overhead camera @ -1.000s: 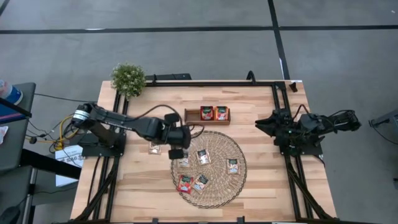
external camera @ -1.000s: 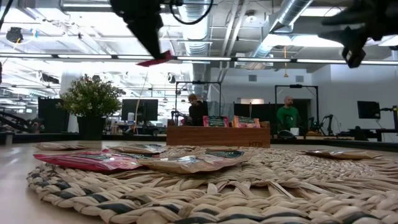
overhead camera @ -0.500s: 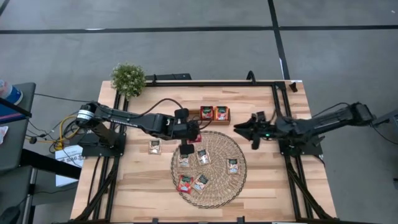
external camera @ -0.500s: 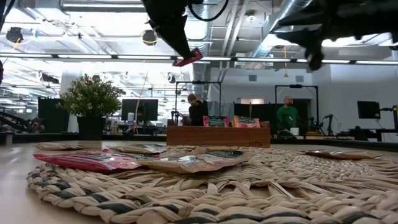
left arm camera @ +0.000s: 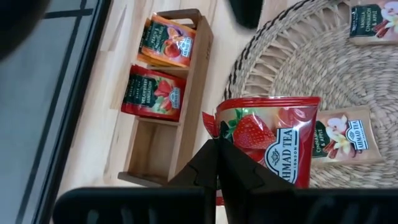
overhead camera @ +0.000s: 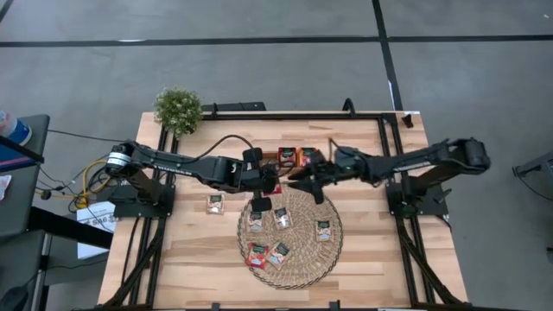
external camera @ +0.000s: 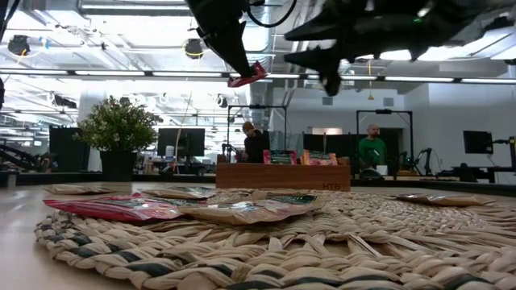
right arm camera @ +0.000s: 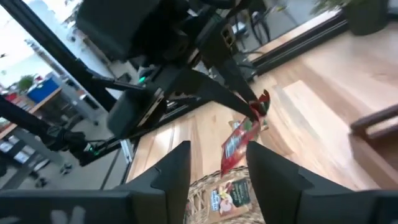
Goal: Pick & Place Tea
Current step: Put the red tea bag in the middle of the wooden organizer
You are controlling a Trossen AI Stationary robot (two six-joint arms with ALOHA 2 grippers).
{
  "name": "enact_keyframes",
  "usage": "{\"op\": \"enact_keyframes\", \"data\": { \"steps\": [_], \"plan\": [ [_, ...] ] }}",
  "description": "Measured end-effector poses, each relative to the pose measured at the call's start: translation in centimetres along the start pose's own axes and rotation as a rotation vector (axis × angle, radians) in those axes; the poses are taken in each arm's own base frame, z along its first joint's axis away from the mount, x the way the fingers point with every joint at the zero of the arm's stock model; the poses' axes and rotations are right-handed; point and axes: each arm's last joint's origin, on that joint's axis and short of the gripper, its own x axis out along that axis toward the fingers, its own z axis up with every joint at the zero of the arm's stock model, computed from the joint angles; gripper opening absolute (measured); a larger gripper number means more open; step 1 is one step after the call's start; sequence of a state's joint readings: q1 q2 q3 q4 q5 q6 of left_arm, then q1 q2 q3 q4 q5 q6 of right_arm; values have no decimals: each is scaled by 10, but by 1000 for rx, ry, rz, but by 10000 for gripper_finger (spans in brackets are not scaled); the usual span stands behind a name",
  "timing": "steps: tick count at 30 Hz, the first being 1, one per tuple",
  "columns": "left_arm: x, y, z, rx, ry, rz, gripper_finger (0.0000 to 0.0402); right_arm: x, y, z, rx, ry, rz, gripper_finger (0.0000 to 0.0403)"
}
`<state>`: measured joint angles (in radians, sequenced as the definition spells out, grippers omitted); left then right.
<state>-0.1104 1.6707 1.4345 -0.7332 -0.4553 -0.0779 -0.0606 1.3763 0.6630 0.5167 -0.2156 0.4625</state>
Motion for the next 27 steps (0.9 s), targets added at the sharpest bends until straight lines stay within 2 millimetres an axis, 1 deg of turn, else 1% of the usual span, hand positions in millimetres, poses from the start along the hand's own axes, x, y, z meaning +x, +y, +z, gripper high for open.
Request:
{"op": "enact_keyframes", "data": {
  "steps": [4,8,13,21,27],
  "plan": [
    [0,0,0,-14,-3,2,0,21,-10,6,9,42,23,169],
    [0,0,-1,-14,9,1,0,37,-16,10,-20,63,12,178],
    [0,0,-1,-20,8,-4,0,49,-19,11,-42,120,-12,173],
    [0,0,-1,-23,4,-5,0,49,-21,14,-67,135,-28,152],
    [0,0,-4,-5,40,-8,0,47,-22,12,-55,173,-14,139]
  ]
}}
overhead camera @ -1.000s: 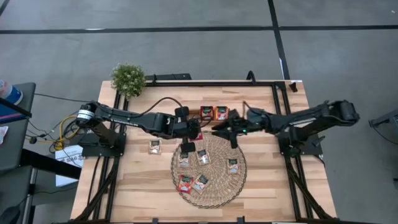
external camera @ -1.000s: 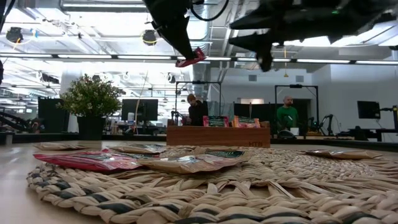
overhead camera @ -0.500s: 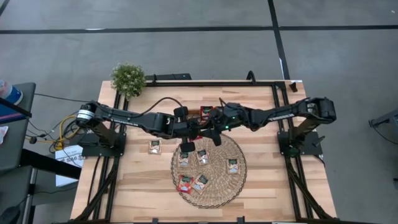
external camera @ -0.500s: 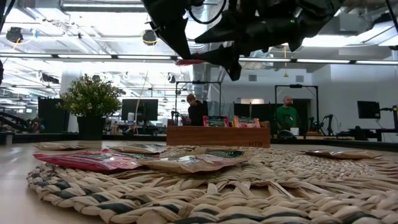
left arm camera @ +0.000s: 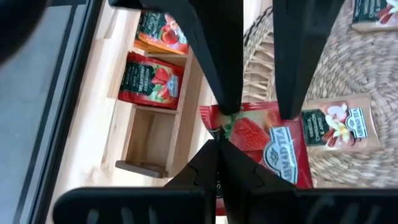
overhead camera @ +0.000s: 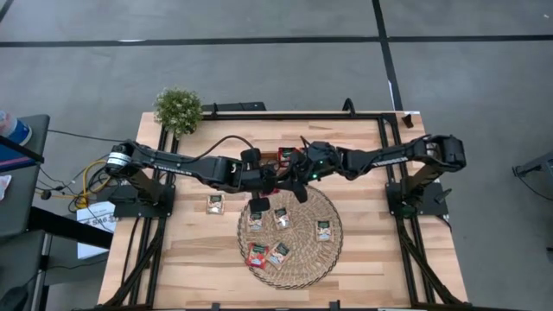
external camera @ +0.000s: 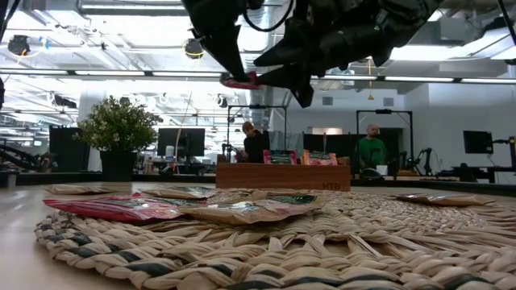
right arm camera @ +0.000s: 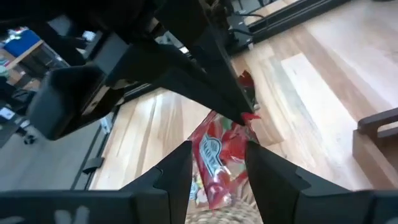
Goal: Pick & Place Tea
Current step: Put the red tea bag in the middle of the wooden organizer
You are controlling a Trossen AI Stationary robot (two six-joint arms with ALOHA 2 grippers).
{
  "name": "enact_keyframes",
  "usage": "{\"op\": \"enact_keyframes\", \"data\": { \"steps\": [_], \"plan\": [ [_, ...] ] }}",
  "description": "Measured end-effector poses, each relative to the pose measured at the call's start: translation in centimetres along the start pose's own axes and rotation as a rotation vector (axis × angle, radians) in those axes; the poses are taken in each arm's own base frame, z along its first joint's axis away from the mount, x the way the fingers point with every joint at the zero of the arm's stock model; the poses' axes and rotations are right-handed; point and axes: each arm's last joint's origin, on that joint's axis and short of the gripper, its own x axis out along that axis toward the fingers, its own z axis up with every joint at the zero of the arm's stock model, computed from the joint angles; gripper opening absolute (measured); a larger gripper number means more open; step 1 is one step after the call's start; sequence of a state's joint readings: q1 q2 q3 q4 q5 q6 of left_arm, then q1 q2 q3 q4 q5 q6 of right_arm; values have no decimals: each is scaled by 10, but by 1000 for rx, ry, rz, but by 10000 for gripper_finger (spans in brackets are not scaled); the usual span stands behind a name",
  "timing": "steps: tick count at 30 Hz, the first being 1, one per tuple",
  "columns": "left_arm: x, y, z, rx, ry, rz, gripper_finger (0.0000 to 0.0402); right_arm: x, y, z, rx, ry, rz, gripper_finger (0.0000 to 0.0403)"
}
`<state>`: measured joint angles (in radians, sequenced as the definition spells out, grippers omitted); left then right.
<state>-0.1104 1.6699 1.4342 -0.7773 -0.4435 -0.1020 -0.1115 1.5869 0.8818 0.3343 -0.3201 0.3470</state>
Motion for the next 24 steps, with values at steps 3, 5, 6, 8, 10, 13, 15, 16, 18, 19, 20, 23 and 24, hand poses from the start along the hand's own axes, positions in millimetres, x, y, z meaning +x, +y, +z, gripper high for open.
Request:
{"op": "enact_keyframes", "data": {
  "steps": [3,5,6,8,10,13,15,16,18,19,20,23,24],
  "plan": [
    [0,0,-1,5,9,0,0,-1,0,1,0,0,9,135],
    [0,0,-1,5,10,-1,0,-1,0,1,1,4,13,133],
    [0,0,-1,5,10,-3,0,-1,0,1,0,3,13,133],
    [0,0,-1,5,11,-6,0,-1,0,1,-4,4,15,133],
    [0,0,-1,4,8,-8,0,-1,0,1,-7,3,16,134],
    [0,-1,1,-3,-6,-14,0,-1,1,1,-8,3,18,136],
    [0,-1,2,-8,-19,-15,0,-1,1,1,-9,0,20,137],
    [0,-1,3,-9,-25,-16,0,-1,1,1,-9,0,20,137],
    [0,-1,4,-14,-37,-18,0,-1,1,1,-9,1,23,135],
    [0,-1,4,-16,-41,-22,0,-1,1,1,-10,1,23,134],
    [0,-1,5,-16,-42,-25,0,-1,1,1,-10,1,23,133],
    [0,-1,5,-17,-42,-31,0,-1,1,1,-10,1,22,126],
    [0,-1,5,-17,-42,-31,0,-1,1,1,-10,1,22,122]
  ]
}}
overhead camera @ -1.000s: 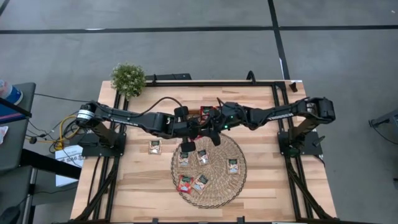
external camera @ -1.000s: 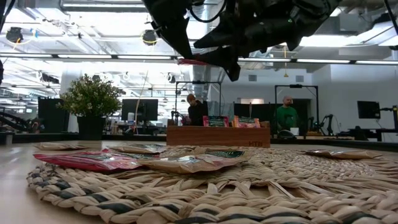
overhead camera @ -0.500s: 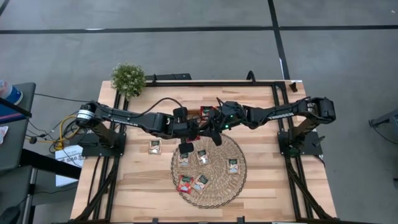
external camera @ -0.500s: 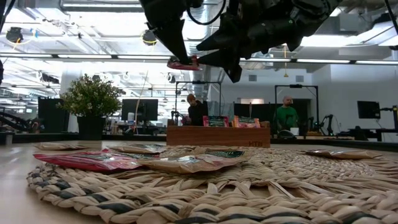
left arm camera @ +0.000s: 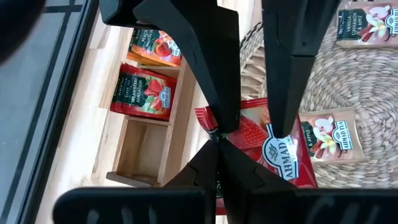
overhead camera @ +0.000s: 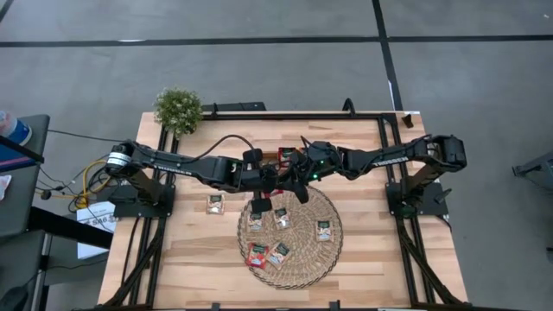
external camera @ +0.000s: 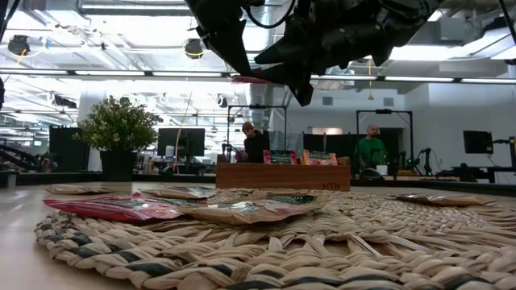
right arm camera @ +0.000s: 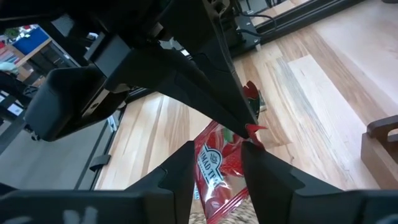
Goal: Pick & Place Tea
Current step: Put the red tea bag in the middle of the wooden organizer
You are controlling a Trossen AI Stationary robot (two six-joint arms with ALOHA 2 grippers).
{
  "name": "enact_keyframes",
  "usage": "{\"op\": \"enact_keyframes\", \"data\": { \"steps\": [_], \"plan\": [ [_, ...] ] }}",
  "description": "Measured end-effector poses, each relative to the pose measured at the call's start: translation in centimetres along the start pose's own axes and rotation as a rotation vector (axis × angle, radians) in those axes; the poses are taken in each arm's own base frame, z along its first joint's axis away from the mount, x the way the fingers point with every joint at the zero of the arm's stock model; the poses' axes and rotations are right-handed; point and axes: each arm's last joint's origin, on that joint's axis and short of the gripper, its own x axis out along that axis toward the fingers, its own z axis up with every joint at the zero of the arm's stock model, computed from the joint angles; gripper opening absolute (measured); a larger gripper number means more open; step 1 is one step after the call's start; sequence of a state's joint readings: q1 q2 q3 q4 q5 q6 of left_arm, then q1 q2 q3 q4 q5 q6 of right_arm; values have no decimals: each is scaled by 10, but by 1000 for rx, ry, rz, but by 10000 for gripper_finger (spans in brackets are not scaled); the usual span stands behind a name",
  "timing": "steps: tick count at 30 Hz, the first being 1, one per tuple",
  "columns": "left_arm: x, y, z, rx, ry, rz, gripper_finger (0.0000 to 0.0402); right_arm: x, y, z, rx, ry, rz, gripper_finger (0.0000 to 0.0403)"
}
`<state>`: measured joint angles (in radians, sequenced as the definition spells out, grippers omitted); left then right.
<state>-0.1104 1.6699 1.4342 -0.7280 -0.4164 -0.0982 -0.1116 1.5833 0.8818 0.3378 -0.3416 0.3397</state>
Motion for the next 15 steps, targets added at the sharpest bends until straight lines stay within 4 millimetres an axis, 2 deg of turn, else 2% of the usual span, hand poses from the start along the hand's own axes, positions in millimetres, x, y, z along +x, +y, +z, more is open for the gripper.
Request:
{"op": "enact_keyframes", "data": {
  "steps": [4,11,15],
  "plan": [
    [0,0,-1,0,8,1,0,0,0,0,-1,0,0,113],
    [-2,2,-15,42,150,21,0,0,0,-4,15,52,28,114],
    [-1,1,-12,26,123,5,0,0,0,-5,17,56,26,113]
  ]
}}
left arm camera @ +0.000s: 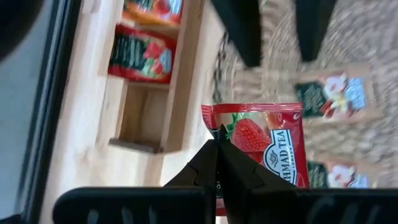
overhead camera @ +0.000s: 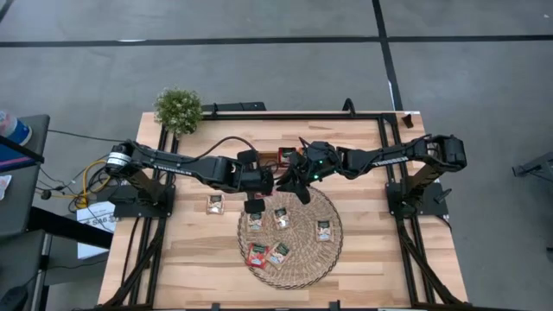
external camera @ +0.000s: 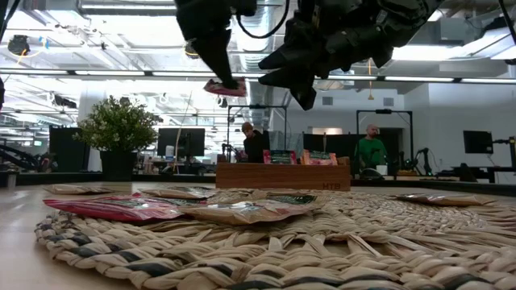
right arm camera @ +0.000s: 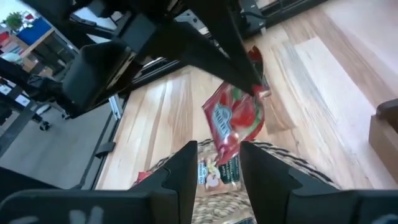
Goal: Pick & Place Tea
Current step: Put the red tea bag in the middle of the wooden organizer
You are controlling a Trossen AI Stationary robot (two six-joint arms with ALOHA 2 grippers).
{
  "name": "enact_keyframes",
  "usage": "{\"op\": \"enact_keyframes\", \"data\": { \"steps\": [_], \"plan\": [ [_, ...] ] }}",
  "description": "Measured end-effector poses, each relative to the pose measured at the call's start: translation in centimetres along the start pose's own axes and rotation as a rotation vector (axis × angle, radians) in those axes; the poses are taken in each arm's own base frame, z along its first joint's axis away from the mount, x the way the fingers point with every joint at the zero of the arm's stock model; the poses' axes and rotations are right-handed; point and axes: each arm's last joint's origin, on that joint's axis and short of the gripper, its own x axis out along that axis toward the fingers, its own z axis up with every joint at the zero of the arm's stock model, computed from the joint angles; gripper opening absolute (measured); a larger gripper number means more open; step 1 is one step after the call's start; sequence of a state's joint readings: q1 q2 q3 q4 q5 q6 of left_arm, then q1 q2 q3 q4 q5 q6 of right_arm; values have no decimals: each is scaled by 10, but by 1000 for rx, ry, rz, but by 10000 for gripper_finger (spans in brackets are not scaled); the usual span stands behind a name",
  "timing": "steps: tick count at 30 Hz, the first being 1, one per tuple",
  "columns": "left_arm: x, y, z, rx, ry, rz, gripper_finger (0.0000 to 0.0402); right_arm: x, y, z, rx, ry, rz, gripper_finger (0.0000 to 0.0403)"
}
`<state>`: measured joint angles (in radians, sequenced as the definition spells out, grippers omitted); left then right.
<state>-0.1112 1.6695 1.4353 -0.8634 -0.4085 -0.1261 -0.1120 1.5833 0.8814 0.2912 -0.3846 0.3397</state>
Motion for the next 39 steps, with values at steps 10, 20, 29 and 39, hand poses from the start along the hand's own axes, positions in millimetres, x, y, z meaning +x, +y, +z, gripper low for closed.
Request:
{"op": "enact_keyframes", "data": {
  "steps": [10,20,29,39],
  "plan": [
    [0,-2,6,-12,-51,-58,0,-3,-8,0,-1,6,-49,114],
    [-1,-3,9,4,-81,-66,0,-4,-10,2,-8,-4,-47,114],
    [-1,-4,13,13,-130,-80,0,9,-12,-9,6,36,-36,114],
    [-1,-4,13,17,-121,-101,0,9,-9,0,-4,-23,10,114]
  ]
}}
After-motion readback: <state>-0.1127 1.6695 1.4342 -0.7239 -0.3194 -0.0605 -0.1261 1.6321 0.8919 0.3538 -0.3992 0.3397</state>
